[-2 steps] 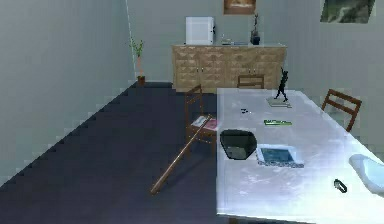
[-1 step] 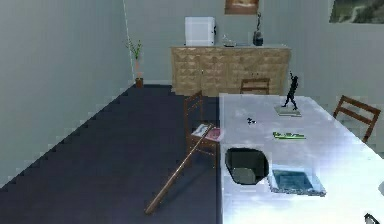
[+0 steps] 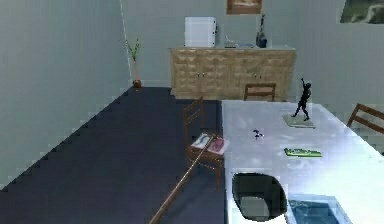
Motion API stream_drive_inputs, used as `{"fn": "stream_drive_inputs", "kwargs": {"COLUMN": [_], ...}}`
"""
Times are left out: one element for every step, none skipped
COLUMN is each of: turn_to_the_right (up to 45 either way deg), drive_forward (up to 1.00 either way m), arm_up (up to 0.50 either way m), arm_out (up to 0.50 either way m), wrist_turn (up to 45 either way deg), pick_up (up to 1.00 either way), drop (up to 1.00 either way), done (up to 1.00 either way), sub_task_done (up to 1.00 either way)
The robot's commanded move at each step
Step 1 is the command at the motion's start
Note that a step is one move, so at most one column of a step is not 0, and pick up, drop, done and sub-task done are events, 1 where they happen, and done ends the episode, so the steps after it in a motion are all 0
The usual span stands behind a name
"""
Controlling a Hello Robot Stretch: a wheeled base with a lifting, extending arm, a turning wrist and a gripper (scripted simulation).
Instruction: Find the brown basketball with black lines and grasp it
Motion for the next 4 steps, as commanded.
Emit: {"fn": "stream_drive_inputs", "kwargs": {"turn_to_the_right": [-45.0, -45.0, -27.0, 0.0], "drive_forward": [0.0, 0.0, 0.0, 0.5], "arm_up": [0.0, 0.0, 0.0, 0.0], "arm_out": [0.0, 0.0, 0.0, 0.0], "wrist_turn": [0.0, 0.0, 0.0, 0.0], "pick_up": [0.0, 0.0, 0.0, 0.0], "drop": [0.0, 0.0, 0.0, 0.0], "done": [0.0, 0.0, 0.0, 0.0], "sub_task_done": [0.0, 0.0, 0.0, 0.0]}}
